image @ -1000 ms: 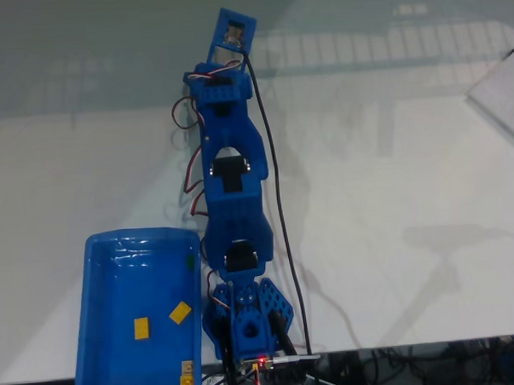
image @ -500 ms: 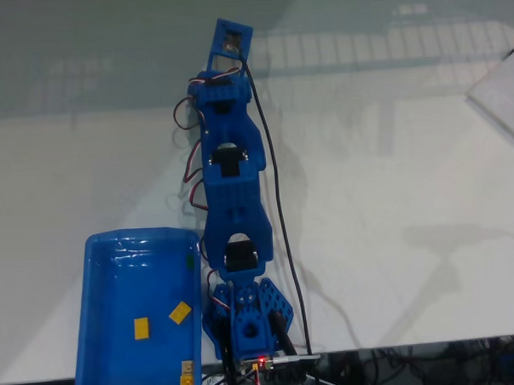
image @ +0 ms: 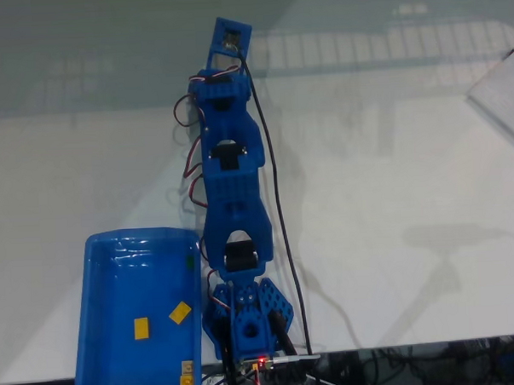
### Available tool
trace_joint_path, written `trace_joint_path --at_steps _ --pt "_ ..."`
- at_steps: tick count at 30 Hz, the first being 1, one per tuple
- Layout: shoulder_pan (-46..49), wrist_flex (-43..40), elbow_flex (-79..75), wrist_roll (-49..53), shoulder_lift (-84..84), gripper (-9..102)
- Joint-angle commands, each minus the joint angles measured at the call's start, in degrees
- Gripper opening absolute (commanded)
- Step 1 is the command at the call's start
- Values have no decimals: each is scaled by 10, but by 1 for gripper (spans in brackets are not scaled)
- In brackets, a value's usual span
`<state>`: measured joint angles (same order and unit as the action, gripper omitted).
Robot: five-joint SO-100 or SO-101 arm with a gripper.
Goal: Pick up all the lego then put into the bin
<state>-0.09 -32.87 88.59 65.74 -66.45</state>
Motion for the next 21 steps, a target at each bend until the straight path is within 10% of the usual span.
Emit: trace_joint_path --at_steps 1,21 --pt "-4 -2 -35 7 -4 25" --pt "-9 -14 -36 32 5 2"
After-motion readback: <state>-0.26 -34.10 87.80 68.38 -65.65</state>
